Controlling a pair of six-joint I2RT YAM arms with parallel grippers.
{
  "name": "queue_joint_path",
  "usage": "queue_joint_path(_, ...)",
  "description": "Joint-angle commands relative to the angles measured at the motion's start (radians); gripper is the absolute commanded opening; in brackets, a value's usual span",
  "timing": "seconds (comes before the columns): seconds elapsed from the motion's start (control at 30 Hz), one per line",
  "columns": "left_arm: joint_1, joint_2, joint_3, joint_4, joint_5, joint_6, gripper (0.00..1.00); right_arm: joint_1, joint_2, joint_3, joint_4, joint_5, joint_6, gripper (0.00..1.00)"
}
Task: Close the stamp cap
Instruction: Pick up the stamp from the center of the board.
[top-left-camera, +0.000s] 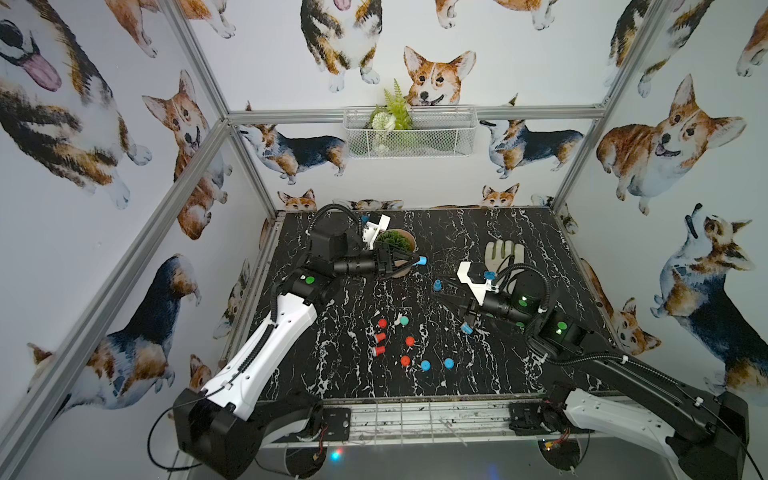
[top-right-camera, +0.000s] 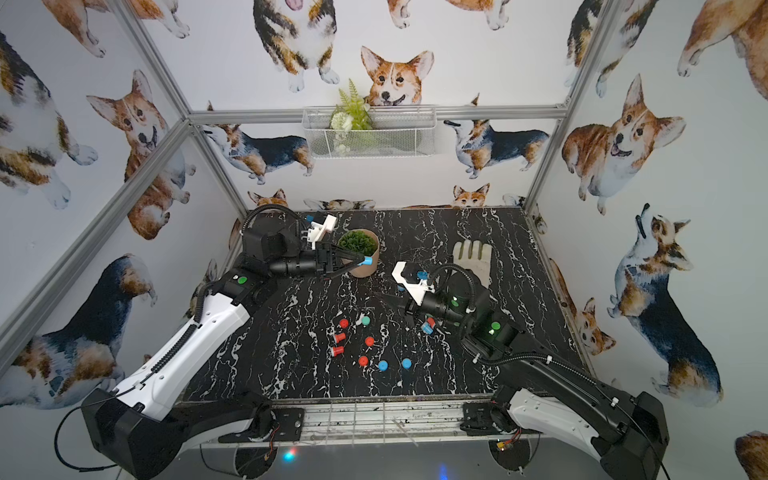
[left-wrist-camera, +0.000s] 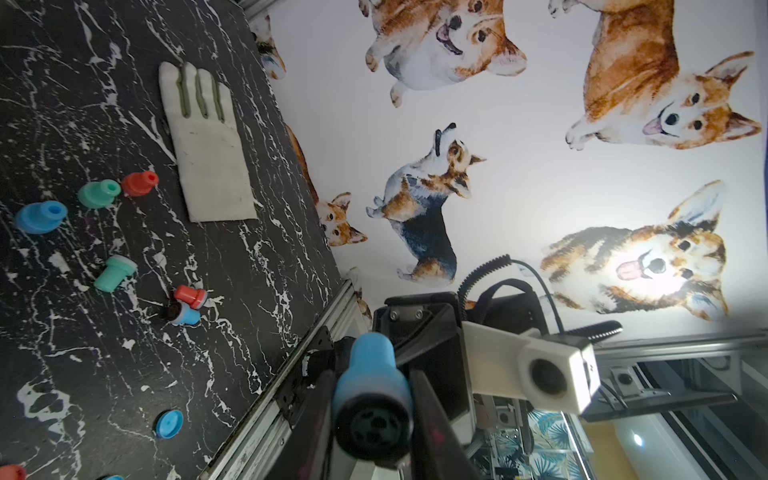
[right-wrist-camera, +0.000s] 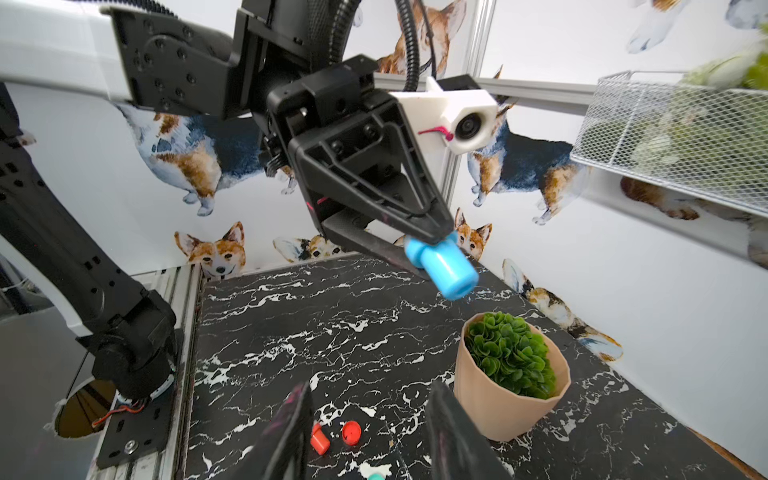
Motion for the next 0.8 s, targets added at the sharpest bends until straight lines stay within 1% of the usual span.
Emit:
queue_joint_path(0.0,0.002,-0.028,-0.04,0.145,0.094,-0.051,0.14,0.003,-0.026,-0.042,0.171,-0.021,0.044,0.5)
queue_joint_path(0.13,-0.001,-0.05,-0.059,0.169,0.106,-0.085,0.13,0.003,-0.05,-0.028,0.193,-0.029,0.064,0.49)
queue_joint_path(0.27,-0.001,-0.073,-0.073,0.184,0.116,-0.1,0.13,0.003,-0.044,-0.004,0.2,-0.031,0.046,0.5)
queue_joint_path(0.53,-0.008,-0.088,-0.085,0.224,0.147,-0.147,0.14,0.004,0.036,0.07,0.216,-0.085,0.045,0.5)
queue_joint_path(0.77,-0.013,-0.098,-0.081,0.234,0.186,-0.154,0.14,0.006,0.124,0.095,0.298,-0.149,0.048,0.45)
